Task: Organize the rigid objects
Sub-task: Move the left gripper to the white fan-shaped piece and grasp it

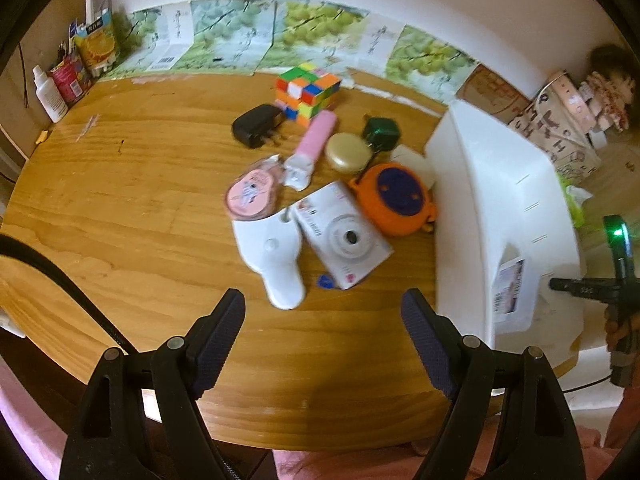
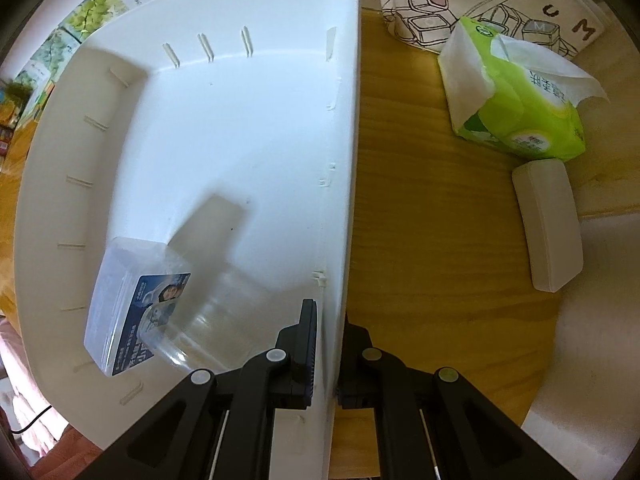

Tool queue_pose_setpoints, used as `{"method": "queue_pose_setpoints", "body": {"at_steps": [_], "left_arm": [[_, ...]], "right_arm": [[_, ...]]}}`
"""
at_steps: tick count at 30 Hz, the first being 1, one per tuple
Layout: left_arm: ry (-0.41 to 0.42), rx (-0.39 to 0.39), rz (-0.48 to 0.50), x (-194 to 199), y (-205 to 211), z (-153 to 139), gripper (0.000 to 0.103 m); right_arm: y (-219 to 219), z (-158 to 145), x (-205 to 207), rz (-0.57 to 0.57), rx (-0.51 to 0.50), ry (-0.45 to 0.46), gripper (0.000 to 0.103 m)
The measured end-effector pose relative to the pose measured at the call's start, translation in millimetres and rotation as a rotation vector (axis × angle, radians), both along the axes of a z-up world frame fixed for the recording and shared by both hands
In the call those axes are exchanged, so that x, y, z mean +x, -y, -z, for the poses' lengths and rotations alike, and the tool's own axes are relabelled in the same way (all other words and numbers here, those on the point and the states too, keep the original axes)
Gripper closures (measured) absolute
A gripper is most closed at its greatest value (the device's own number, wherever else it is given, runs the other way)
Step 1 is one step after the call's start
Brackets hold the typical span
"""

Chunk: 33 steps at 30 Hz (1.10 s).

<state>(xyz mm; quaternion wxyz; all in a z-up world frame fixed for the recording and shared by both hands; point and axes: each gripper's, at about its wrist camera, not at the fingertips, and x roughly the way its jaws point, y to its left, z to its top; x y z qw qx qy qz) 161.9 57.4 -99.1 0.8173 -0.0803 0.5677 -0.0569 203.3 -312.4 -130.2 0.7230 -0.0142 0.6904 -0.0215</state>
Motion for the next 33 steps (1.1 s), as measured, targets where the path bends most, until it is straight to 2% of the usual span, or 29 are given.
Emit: {"method": "queue_pose_setpoints", "body": {"at_steps": [9, 13, 22, 27, 33], "left_arm": [[-0.118, 0.055, 0.030, 20, -20, 39, 0.020], [-0.151, 0.054, 0.039, 30, -25, 52, 0.020], [-0.205, 0.085, 0.047, 54, -26, 74, 0.020], [-0.209, 0.115, 0.052, 62, -26, 81, 0.020], [-0.221, 0.107, 0.042, 75, -28, 88, 0.020]], "right_arm": [[8, 1, -1, 0.060, -0.014, -0.002, 0.096], [14, 1, -1, 0.093, -0.017, -0.003, 0.096], [25, 5, -3, 0.158, -0.014, -0.002, 0.095], [32, 5, -7, 0.181, -0.008, -0.002, 0.095], [40, 4, -12, 0.201, -0.009, -0.004, 0.094]]}}
